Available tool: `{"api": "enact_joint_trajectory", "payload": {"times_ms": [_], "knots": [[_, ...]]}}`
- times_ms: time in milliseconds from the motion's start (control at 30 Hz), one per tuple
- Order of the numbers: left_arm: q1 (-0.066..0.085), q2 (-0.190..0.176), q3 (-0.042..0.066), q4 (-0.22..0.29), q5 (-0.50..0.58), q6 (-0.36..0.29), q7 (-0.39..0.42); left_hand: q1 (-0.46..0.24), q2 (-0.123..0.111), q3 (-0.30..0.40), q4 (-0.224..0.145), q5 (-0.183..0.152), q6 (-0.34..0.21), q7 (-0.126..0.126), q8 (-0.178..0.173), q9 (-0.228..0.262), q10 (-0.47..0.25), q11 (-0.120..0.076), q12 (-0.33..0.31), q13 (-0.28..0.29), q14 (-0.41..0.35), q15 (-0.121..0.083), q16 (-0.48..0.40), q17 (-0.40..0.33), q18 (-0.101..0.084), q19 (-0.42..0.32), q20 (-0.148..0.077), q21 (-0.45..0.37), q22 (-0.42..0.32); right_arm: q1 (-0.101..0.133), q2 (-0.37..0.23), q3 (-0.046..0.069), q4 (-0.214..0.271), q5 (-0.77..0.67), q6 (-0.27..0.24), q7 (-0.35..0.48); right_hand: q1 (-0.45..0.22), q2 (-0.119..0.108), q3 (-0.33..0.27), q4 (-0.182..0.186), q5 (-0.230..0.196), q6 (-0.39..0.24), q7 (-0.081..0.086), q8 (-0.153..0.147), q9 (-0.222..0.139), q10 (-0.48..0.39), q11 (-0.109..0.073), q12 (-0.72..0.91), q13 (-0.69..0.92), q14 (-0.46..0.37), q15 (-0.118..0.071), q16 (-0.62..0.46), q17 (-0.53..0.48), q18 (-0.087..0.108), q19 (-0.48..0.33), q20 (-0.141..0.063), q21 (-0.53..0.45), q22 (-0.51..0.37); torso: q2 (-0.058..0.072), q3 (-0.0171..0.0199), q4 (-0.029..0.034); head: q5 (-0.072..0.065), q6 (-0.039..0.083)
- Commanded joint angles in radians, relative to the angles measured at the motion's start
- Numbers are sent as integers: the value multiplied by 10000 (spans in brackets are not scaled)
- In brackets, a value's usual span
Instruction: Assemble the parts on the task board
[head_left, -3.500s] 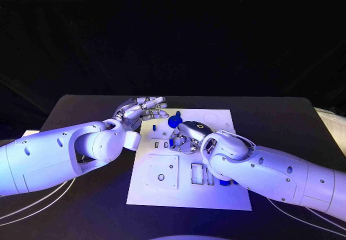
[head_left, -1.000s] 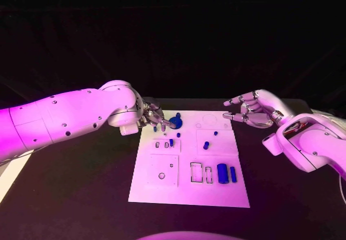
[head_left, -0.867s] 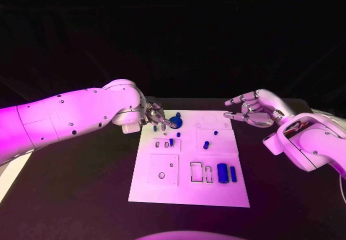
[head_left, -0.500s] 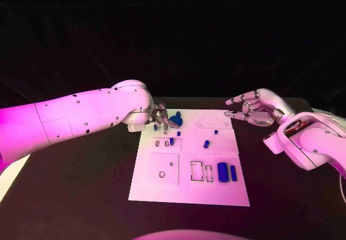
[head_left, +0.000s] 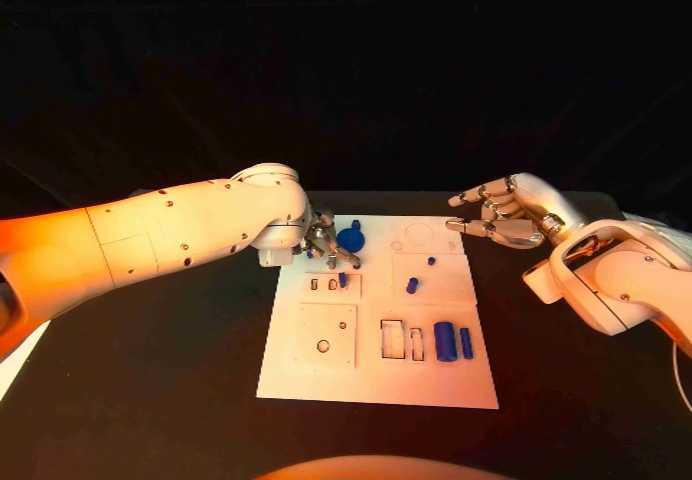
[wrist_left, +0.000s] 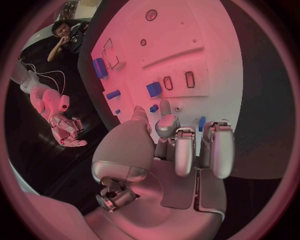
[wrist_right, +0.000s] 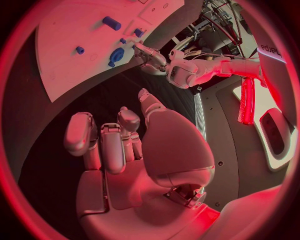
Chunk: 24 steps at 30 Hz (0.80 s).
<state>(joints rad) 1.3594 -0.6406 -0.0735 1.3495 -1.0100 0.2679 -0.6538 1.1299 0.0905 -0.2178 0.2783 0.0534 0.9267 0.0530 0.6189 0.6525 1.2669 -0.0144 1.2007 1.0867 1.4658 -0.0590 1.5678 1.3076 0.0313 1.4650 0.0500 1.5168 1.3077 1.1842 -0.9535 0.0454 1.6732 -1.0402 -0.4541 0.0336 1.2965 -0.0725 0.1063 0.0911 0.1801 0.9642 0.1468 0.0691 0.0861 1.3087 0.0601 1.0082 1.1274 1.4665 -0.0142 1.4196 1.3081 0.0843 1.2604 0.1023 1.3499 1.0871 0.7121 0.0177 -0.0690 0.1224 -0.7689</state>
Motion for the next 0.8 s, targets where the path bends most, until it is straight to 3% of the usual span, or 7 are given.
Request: {"api": "enact_joint_trajectory", "payload": {"times_ms": [33,300,800], "knots": [[-49,65,-6,-37,274,487,-49,5,18,-73,0,-63,-68,3,39,26,61,15,55,17,1050,-101,30,2632,-75,481,-80,36,1513,2,18,5,-4,-26,42,-45,61,-33,-51,9,56,58,15,64,11,-38,-3,-53,-13,512,18,-53,234,138,-57,-22,-33,-12,-4,7,17,-12,-26],[-143,119,-19,-2,399,626,-62,107,41,-99,-33,-62,-114,7,51,93,42,17,41,7,1050,-101,30,2632,-73,475,-84,32,1505,0,62,5,-27,-27,108,-81,77,-28,-57,4,68,59,13,62,12,-40,-6,-53,-14,509,16,-62,224,140,-64,-24,-41,-23,-7,6,17,-19,-93],[-165,99,-22,47,468,608,-63,462,156,-79,-197,-56,-222,28,65,275,-3,36,14,3,1050,-84,30,2632,-71,465,-71,27,1501,-8,119,4,-86,-28,153,-121,96,-23,-60,-3,76,60,12,60,13,-42,-8,-53,-15,509,14,-65,223,140,-63,-25,-42,-23,-7,5,12,-30,-101]]}}
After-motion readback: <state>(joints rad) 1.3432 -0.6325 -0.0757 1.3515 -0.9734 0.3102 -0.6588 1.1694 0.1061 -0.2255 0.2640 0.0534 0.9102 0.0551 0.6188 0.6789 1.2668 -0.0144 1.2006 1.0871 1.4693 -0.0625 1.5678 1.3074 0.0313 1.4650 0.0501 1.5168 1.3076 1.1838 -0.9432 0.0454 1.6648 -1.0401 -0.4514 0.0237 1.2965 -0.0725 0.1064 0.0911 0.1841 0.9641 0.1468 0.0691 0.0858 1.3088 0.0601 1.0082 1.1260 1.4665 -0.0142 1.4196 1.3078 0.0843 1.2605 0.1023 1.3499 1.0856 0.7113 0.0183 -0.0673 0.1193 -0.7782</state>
